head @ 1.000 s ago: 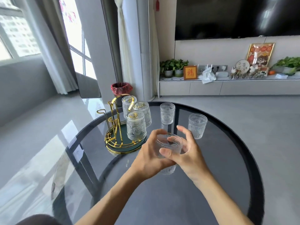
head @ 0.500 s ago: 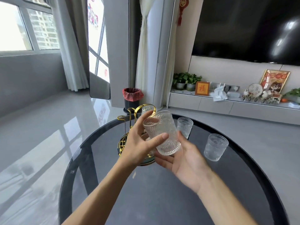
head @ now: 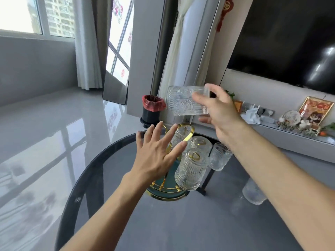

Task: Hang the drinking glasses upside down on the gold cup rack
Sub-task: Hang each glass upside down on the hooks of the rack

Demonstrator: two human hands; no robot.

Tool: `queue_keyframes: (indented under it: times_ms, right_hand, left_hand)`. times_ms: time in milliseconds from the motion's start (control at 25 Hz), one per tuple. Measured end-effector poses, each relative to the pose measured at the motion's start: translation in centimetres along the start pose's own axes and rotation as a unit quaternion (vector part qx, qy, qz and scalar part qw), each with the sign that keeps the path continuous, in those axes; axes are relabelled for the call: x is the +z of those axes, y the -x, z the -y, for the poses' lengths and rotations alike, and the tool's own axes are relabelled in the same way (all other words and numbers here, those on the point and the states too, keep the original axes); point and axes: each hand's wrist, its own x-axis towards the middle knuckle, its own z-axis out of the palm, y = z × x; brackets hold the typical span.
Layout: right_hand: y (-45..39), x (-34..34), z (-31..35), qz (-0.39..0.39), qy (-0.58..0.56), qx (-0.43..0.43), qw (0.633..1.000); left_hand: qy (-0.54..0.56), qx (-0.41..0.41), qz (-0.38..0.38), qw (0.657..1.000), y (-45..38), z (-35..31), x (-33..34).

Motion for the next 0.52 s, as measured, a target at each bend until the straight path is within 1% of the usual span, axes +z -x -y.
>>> queue_keyframes:
  times_ms: [80,160,200,280,360,520]
  right_hand:
    - [-2.0,2.7,0.0,-0.012,0.152,-0.071,0.986]
    - [-3.4,4.7,-0.6,-0.008,0.288,-0.104,0.952]
    - [-3.9,5.5,-1.1,-0.001,0.335,-0.110,0.936]
    - [-4.7,6.4,-2.2,0.014,0.385,-0.109,0.916]
    - [-5.4,6.8,-3.0,0.032,0.404,-0.091,0.910]
    - [-6.6,8.0,-3.8,0.104,0.449,-0.053,0.886]
  left_hand:
    - [-0.020,-0.009,-0.004,1.000,0.1,0.4,0.1]
    - [-0.023,-0.019,0.008,1.000,0.2,0.4,0.2]
    - [-0.018,-0.025,0.017,0.999,0.2,0.4,0.2]
    - [-0.007,-0.030,0.026,0.999,0.1,0.4,0.3]
    - [0.002,-0.025,0.026,0.999,-0.1,0.4,0.1]
    - [0.019,-0.020,0.025,0.999,-0.3,0.3,-0.3]
